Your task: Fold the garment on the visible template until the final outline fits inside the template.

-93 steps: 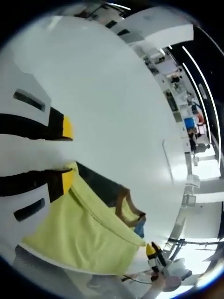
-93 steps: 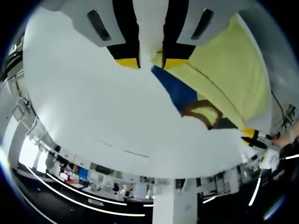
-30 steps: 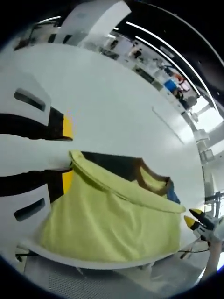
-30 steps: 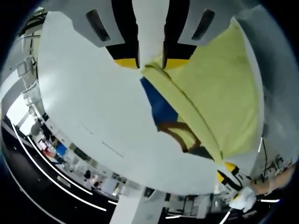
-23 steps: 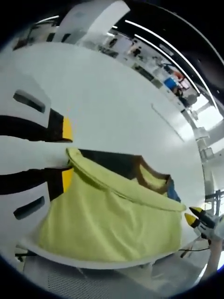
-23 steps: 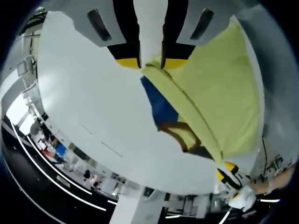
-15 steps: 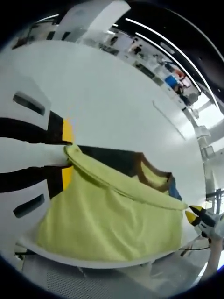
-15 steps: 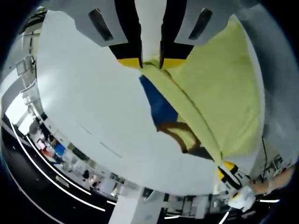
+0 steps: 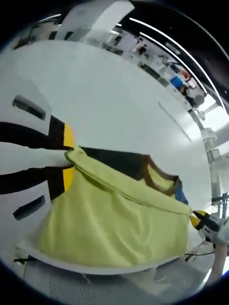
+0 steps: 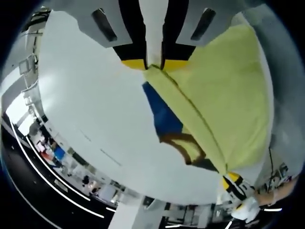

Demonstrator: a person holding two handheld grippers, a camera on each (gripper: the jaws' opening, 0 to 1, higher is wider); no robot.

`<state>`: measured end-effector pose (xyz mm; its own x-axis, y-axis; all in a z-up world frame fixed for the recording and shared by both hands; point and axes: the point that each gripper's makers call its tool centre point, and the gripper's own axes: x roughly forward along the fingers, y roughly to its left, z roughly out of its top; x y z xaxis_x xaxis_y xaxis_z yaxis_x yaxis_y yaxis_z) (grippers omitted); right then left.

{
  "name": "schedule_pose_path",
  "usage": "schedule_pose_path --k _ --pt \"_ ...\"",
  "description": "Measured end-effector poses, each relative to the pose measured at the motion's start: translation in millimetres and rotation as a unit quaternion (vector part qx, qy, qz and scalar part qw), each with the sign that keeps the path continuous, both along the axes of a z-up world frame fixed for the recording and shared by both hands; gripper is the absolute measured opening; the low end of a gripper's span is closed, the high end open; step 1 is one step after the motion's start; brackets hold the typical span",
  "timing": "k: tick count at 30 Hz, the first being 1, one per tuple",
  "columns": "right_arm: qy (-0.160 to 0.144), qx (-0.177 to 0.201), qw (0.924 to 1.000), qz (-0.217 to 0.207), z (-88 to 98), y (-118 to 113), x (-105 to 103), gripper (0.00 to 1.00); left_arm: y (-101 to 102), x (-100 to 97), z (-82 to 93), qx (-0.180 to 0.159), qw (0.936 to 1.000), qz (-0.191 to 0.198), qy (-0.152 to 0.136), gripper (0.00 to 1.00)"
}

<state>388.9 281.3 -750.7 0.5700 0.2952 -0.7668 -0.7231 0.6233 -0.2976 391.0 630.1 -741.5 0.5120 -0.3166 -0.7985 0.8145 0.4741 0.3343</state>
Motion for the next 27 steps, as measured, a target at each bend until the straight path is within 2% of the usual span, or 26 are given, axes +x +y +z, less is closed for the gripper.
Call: schedule_pose_path --k 10,18,27 --pt "0.002 -0.01 0.9999 0.0 -2.9 -4.5 0.6 0.08 0.8 1.9 -0.9 0.003 1.0 0.001 -0.002 0.07" --pt "-0.002 -0.004 1.0 -0.002 4.5 -4.0 5.0 0.05 -0.5 4.7 1.8 0.001 1.0 -0.001 -0.002 0.0" --pt "0.001 0.006 0.9999 -0.011 10.0 -2.8 10.3 0.03 -0.4 12.7 6.1 -0.001 1.0 -0.001 0.0 0.0"
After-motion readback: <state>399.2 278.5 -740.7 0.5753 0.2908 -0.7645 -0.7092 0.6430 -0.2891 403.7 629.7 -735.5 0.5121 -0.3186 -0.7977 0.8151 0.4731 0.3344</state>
